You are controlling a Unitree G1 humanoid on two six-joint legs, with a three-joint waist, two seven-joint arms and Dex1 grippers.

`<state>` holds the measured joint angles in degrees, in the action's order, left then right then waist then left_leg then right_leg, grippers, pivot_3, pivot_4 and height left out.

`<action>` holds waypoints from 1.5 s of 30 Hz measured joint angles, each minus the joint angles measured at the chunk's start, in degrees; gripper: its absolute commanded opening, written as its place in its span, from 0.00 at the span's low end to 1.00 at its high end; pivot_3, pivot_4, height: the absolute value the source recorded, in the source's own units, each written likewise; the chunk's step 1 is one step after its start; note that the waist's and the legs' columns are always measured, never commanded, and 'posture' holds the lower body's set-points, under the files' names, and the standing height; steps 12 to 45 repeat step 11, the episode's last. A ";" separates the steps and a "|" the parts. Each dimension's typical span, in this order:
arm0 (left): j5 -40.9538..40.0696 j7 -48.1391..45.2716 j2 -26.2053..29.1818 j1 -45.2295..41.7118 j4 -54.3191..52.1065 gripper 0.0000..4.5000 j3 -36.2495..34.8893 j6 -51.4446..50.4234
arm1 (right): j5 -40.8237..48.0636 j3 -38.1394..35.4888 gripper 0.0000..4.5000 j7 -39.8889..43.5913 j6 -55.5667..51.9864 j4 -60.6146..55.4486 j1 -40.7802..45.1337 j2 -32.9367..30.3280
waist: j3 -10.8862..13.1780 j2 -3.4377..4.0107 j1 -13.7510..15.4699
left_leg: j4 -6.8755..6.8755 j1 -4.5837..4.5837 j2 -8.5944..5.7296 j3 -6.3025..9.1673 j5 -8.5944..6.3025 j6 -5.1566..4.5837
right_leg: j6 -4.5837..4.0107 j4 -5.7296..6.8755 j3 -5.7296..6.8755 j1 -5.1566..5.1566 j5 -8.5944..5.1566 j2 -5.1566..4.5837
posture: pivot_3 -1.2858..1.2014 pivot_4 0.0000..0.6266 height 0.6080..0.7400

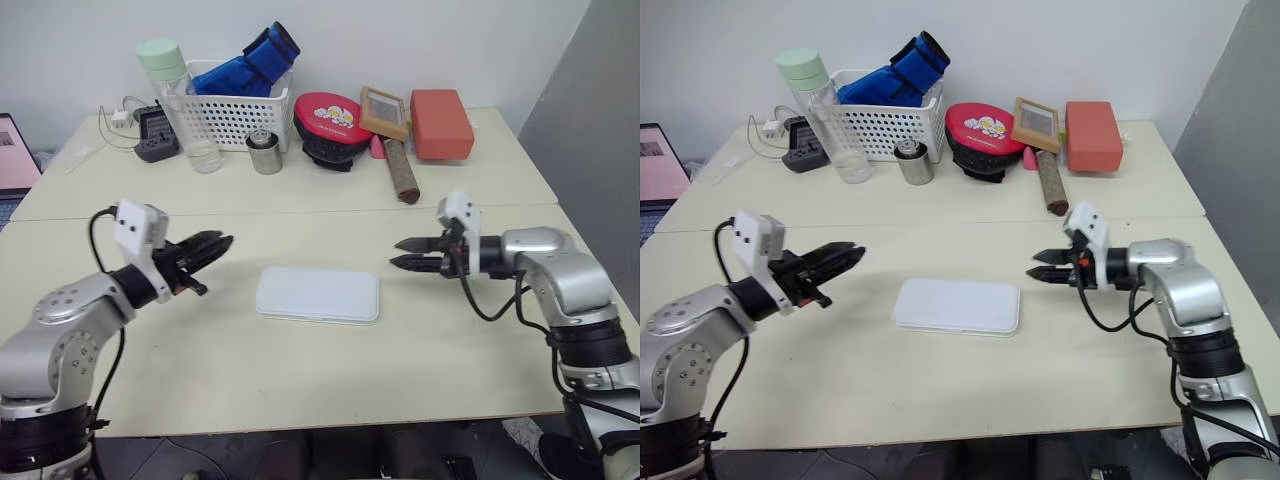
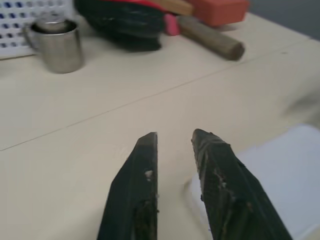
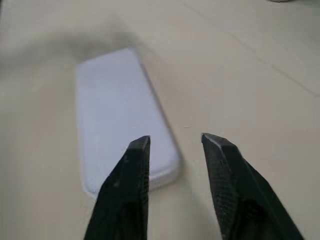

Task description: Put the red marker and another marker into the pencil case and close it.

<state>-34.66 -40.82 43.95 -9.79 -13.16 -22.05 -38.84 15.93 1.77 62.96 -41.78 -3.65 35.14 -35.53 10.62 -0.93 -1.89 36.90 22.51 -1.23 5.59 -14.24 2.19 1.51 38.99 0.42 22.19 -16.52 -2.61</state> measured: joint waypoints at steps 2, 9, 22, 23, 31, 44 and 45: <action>0.80 -1.60 1.27 0.21 2.48 0.51 -0.17 1.65 | 0.03 -0.73 0.66 -1.50 0.01 0.04 -0.07 -0.76 | 0.00 0.00 0.13 | 0.00 0.04 0.00 0.02 0.00 0.00 | 0.00 -0.01 0.01 0.02 0.00 -0.01 | 0.52 0.24 1.00; 2.06 -5.09 4.66 -0.10 9.67 0.85 -2.55 5.11 | 1.12 -3.41 1.00 -4.53 -0.04 0.35 -0.75 -4.24 | 0.01 0.00 0.21 | 0.00 0.15 -0.03 0.03 0.00 0.00 | 0.00 -0.04 0.04 0.08 0.00 -0.27 | 0.52 0.24 1.00; 2.10 -6.29 4.76 -0.50 10.57 0.96 -2.40 5.69 | 1.22 -3.40 1.00 -5.17 -0.14 0.35 -0.88 -4.25 | 0.01 0.00 0.19 | 0.00 0.14 -0.03 0.02 0.00 0.00 | 0.00 -0.03 0.04 0.08 0.00 -0.27 | 0.52 0.24 1.00; 2.10 -6.29 4.76 -0.50 10.57 0.96 -2.40 5.69 | 1.22 -3.40 1.00 -5.17 -0.14 0.35 -0.88 -4.25 | 0.01 0.00 0.19 | 0.00 0.14 -0.03 0.02 0.00 0.00 | 0.00 -0.03 0.04 0.08 0.00 -0.27 | 0.52 0.24 1.00; 2.10 -6.29 4.76 -0.50 10.57 0.96 -2.40 5.69 | 1.22 -3.40 1.00 -5.17 -0.14 0.35 -0.88 -4.25 | 0.01 0.00 0.19 | 0.00 0.14 -0.03 0.02 0.00 0.00 | 0.00 -0.03 0.04 0.08 0.00 -0.27 | 0.52 0.24 1.00; 2.10 -6.29 4.76 -0.50 10.57 0.96 -2.40 5.69 | 1.22 -3.40 1.00 -5.17 -0.14 0.35 -0.88 -4.25 | 0.01 0.00 0.19 | 0.00 0.14 -0.03 0.02 0.00 0.00 | 0.00 -0.03 0.04 0.08 0.00 -0.27 | 0.52 0.24 1.00; 2.10 -6.29 4.76 -0.50 10.57 0.96 -2.40 5.69 | 1.22 -3.40 1.00 -5.17 -0.14 0.35 -0.88 -4.25 | 0.01 0.00 0.19 | 0.00 0.14 -0.03 0.02 0.00 0.00 | 0.00 -0.03 0.04 0.08 0.00 -0.27 | 0.52 0.24 1.00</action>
